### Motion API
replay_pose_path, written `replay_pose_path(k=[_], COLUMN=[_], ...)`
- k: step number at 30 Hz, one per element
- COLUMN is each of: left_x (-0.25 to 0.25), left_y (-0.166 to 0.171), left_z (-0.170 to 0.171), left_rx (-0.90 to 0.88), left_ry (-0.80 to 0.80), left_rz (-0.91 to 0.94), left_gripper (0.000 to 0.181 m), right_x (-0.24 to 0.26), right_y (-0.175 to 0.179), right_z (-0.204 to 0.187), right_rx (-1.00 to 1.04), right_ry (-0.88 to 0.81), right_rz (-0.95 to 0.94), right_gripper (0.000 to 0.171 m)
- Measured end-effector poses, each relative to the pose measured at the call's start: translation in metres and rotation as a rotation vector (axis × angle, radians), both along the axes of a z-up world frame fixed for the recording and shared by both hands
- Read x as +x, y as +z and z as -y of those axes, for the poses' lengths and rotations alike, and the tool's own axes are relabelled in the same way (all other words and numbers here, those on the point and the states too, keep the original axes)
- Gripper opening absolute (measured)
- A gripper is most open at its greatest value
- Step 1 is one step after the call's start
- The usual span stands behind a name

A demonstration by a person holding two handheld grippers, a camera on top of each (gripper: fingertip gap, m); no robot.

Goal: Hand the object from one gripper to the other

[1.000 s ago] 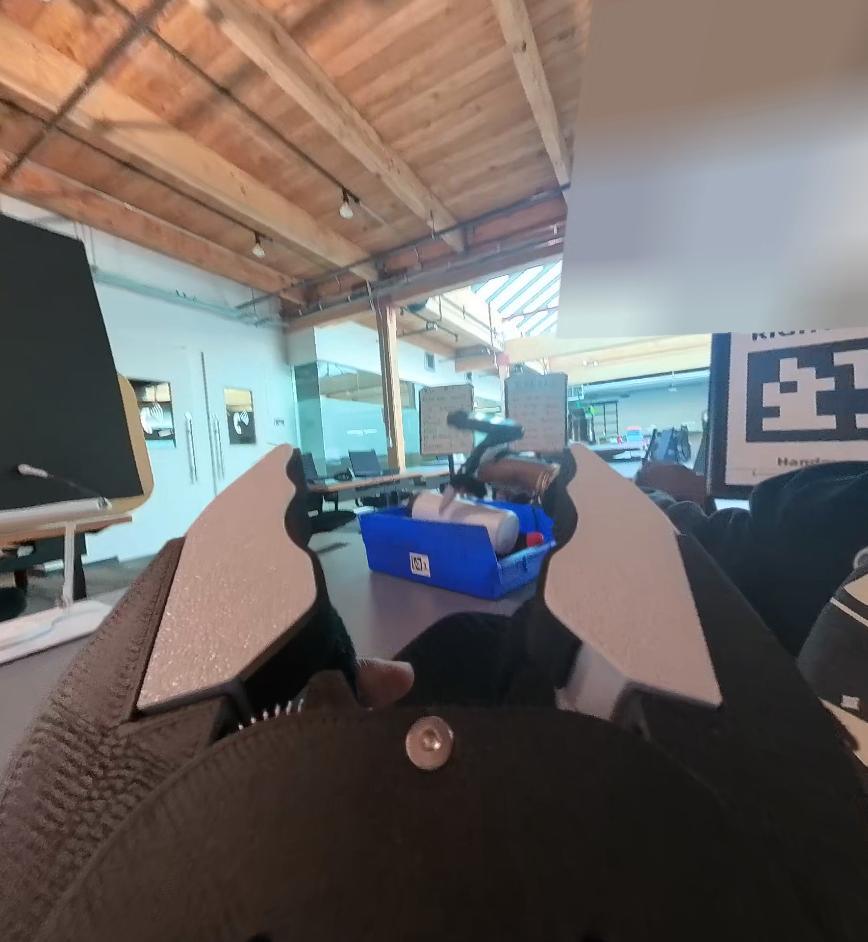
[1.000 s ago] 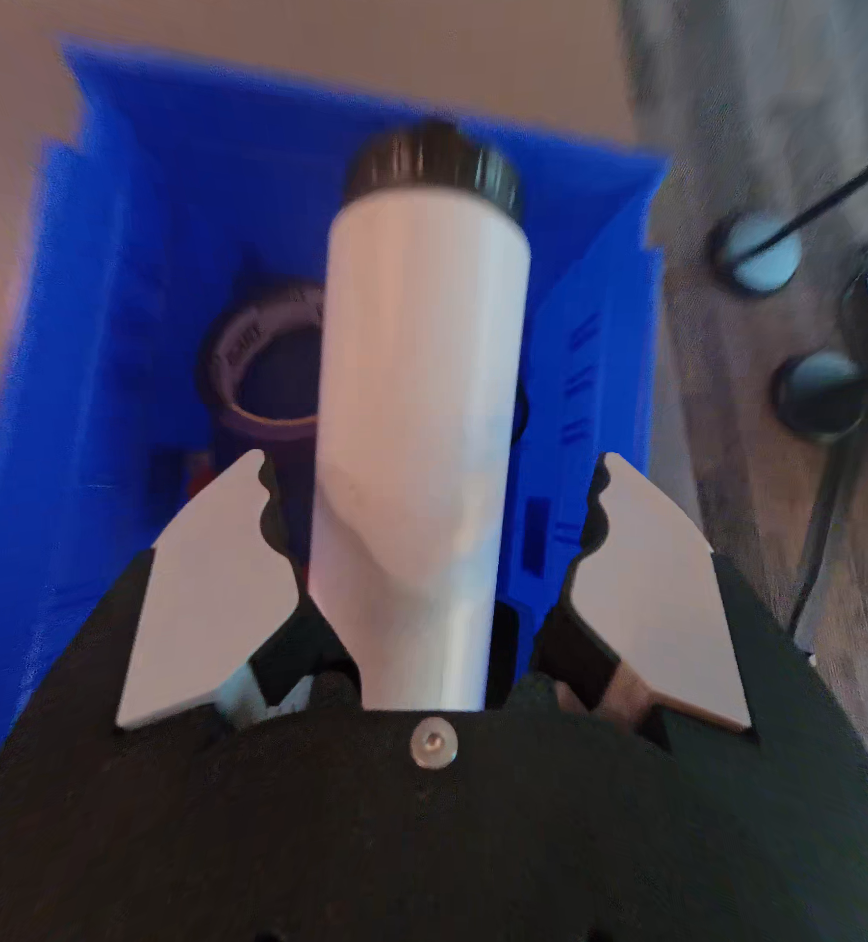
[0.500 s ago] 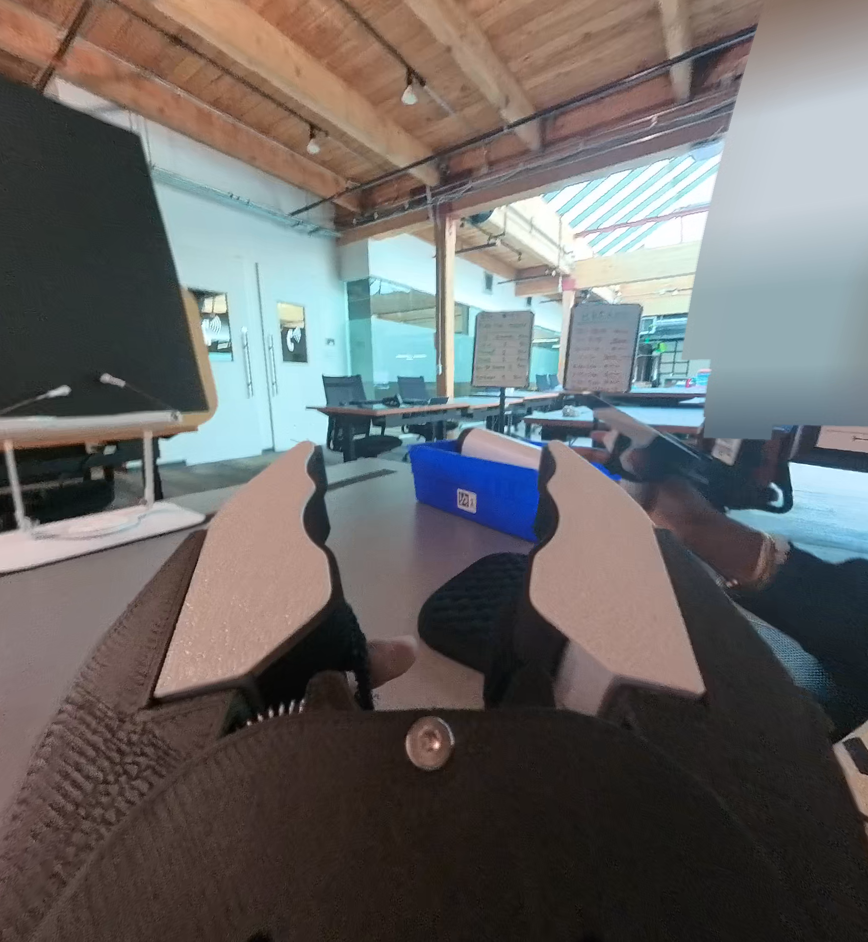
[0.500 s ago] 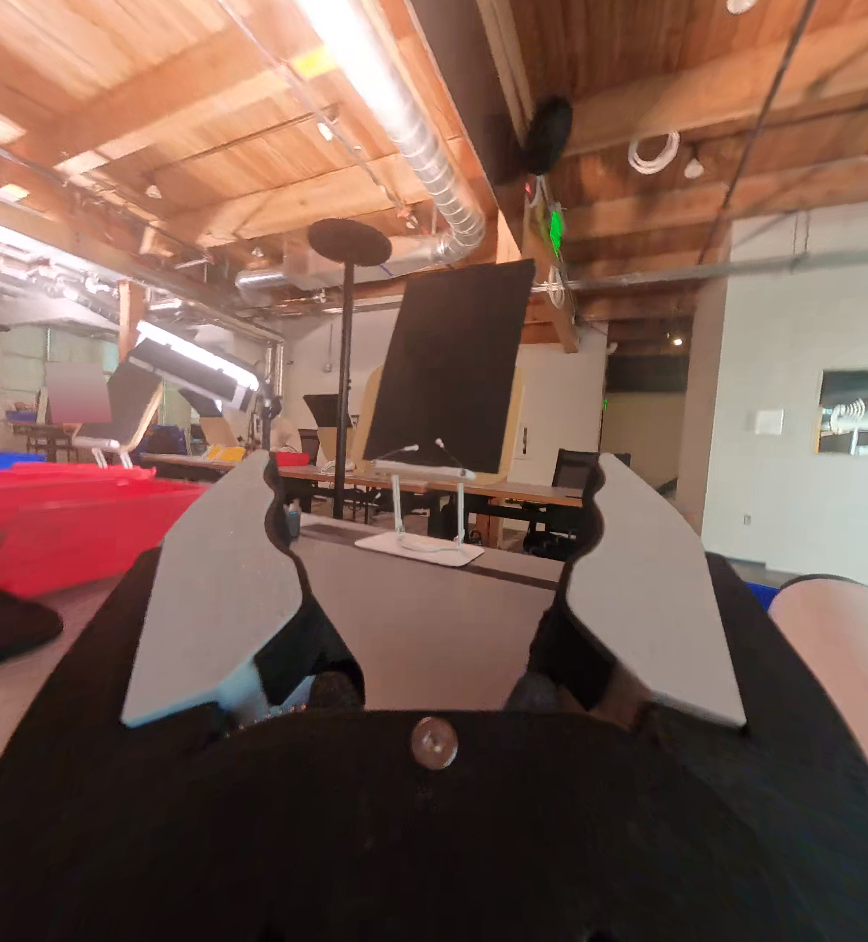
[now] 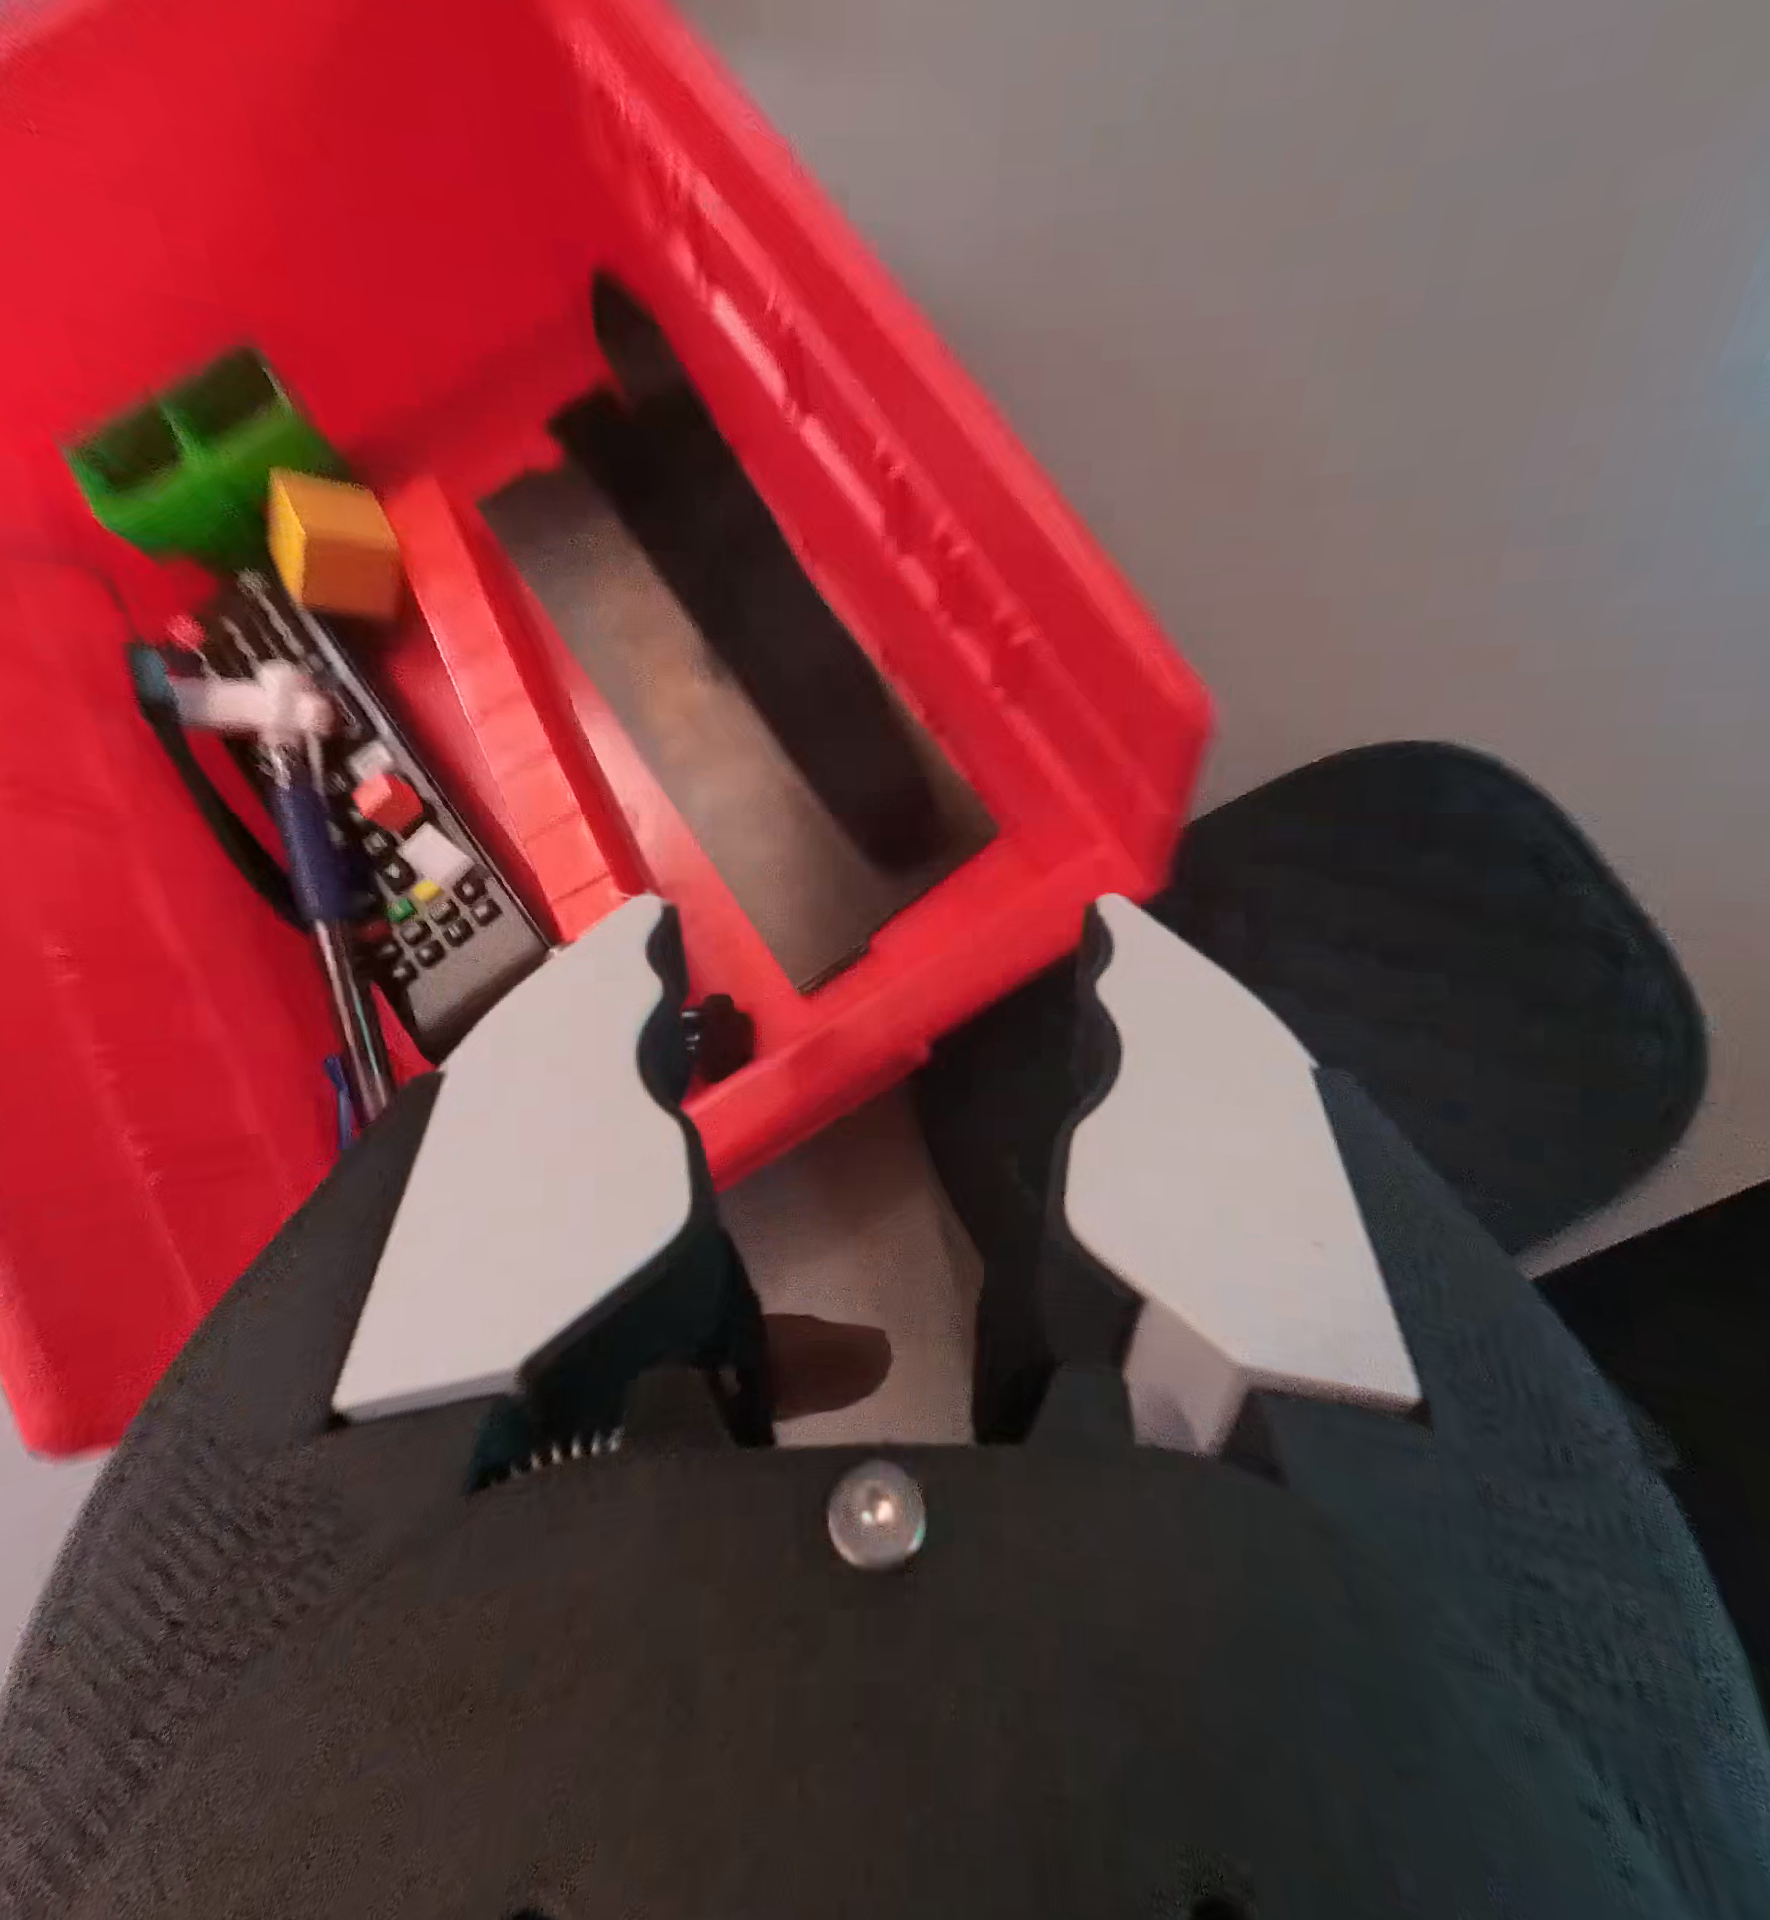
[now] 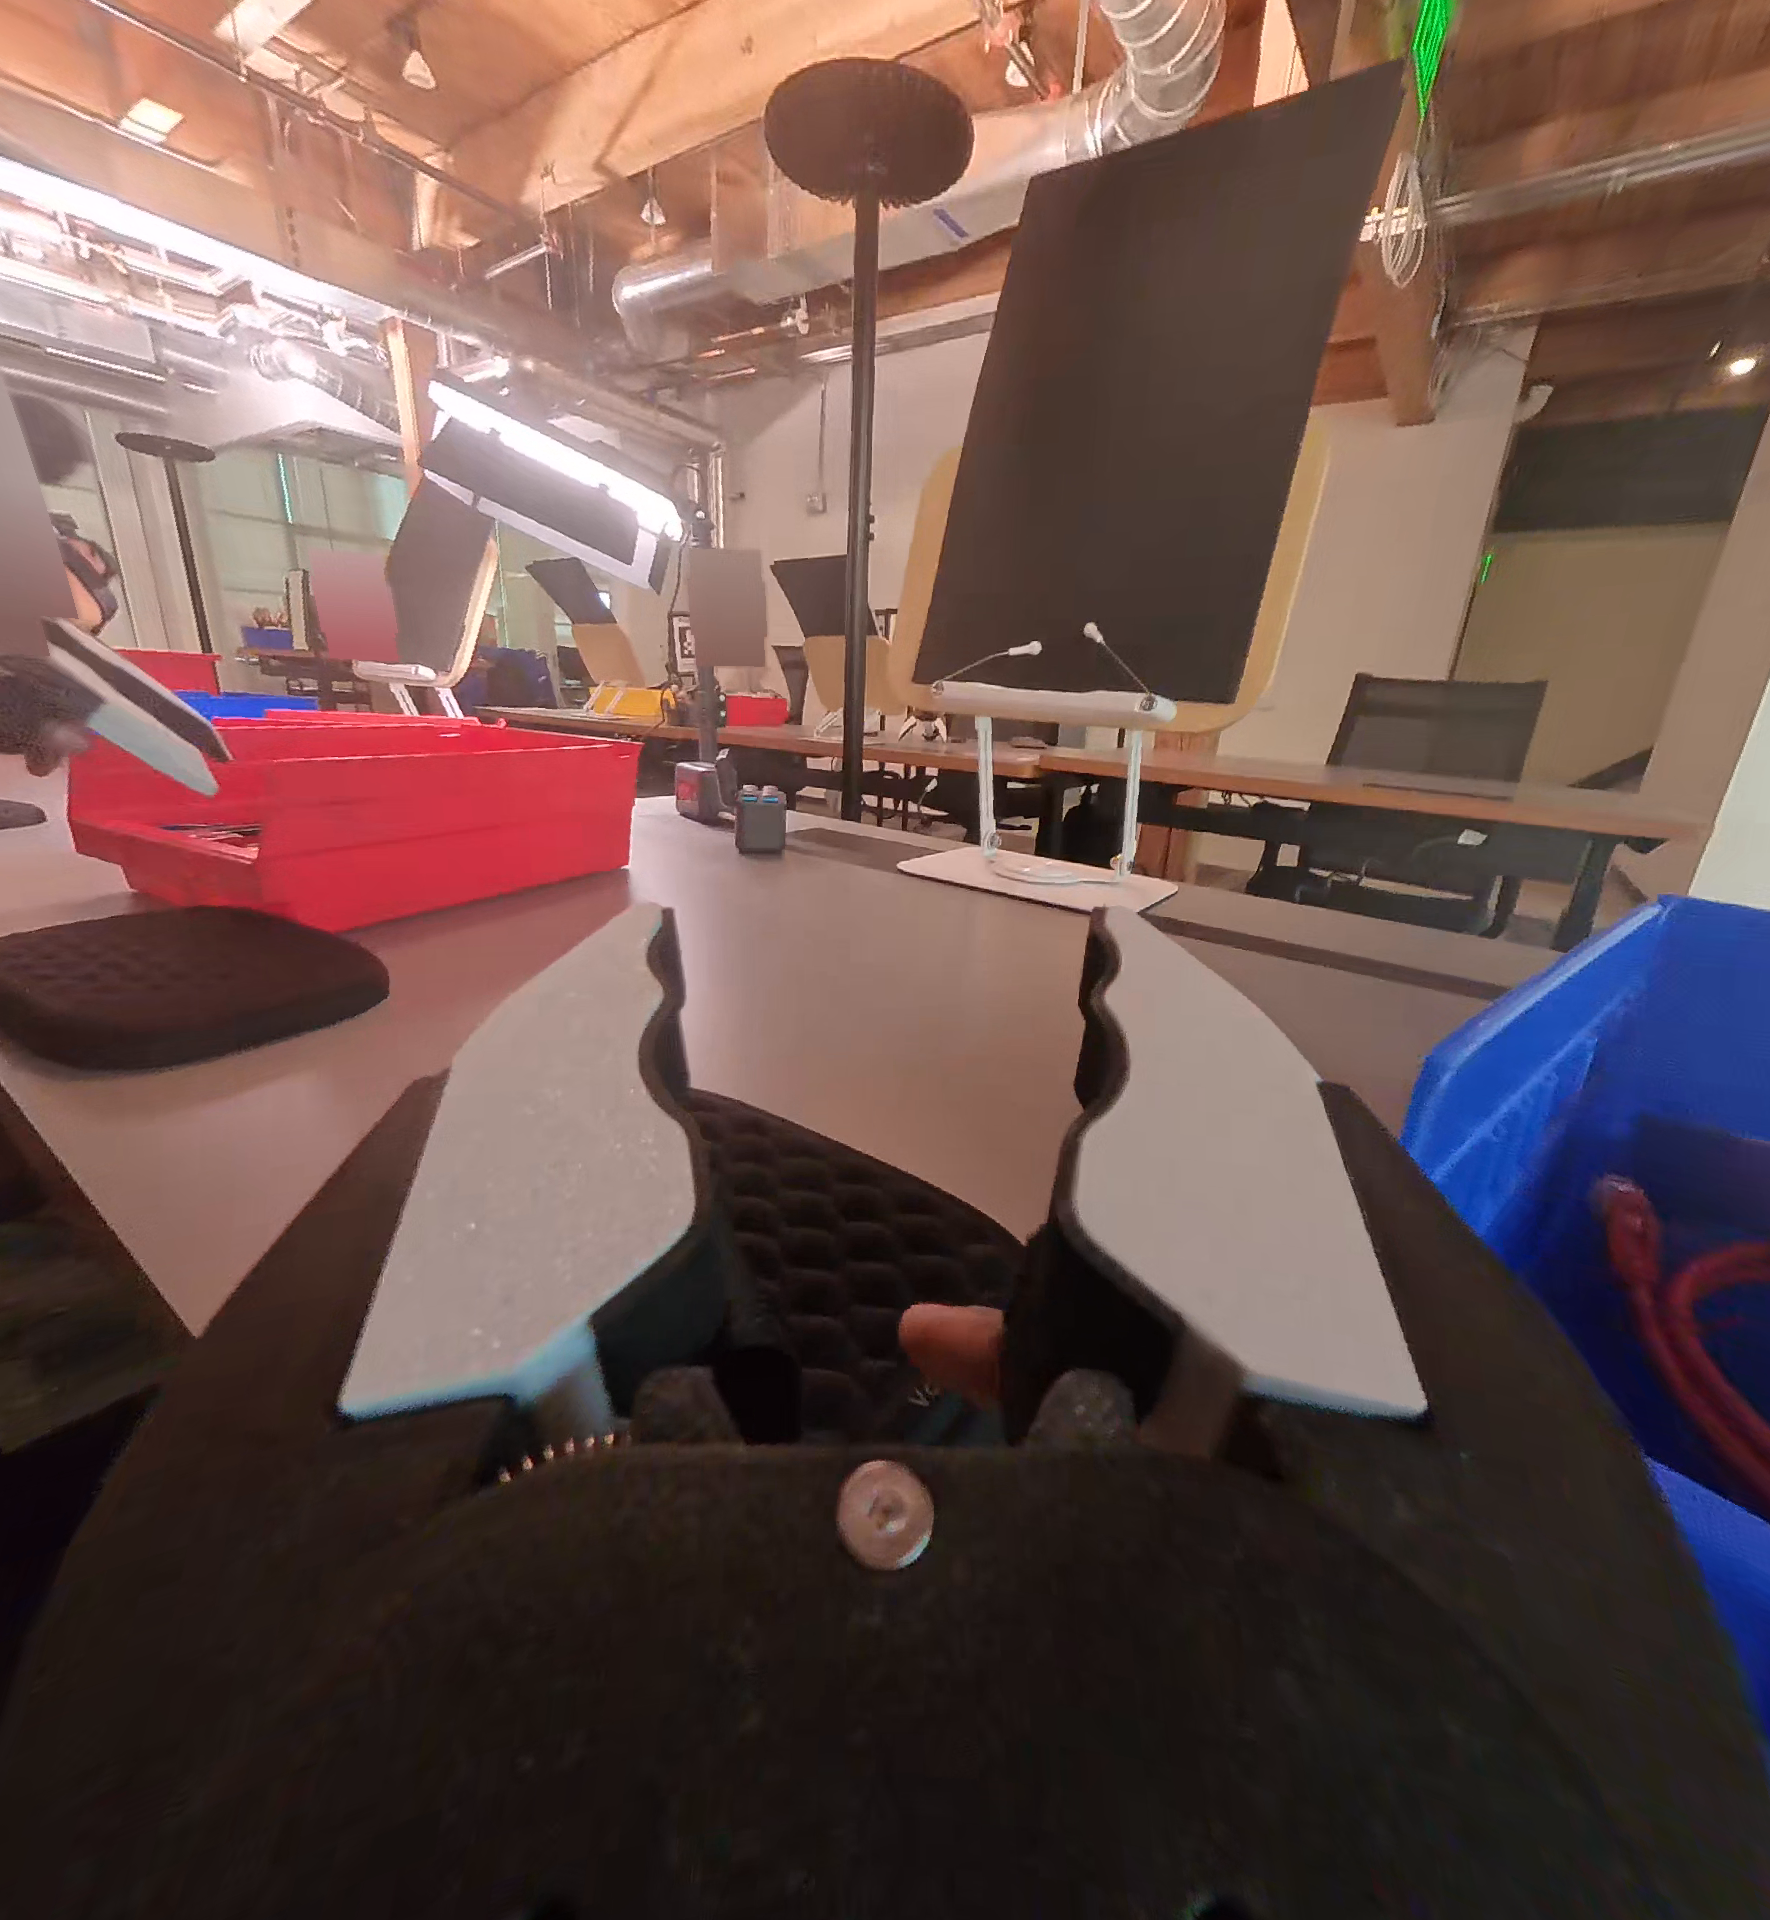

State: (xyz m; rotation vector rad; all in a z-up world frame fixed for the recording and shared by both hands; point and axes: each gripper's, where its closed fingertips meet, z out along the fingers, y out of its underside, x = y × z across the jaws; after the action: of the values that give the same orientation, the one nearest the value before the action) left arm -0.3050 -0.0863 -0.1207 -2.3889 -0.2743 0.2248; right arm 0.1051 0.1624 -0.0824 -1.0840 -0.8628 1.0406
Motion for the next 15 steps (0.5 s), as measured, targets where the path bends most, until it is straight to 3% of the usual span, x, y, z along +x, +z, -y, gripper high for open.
replay_pose_path(k=[4,15], left_x=[-0.037,-0.08], left_y=[-0.032,-0.054], left_z=[-0.007,-0.019], left_rx=[-0.156,-0.282], left_ry=[0.053,0.113], left_rz=[0.163,0.203], left_gripper=[0.057,0.043], right_x=[-0.001,0.001], right_y=[-0.001,-0.001], right_z=[0.001,0.001], right_rx=[0.008,-0.003], right_ry=[0.008,0.021], right_rz=[0.009,-0.01], right_gripper=[0.071,0.064])
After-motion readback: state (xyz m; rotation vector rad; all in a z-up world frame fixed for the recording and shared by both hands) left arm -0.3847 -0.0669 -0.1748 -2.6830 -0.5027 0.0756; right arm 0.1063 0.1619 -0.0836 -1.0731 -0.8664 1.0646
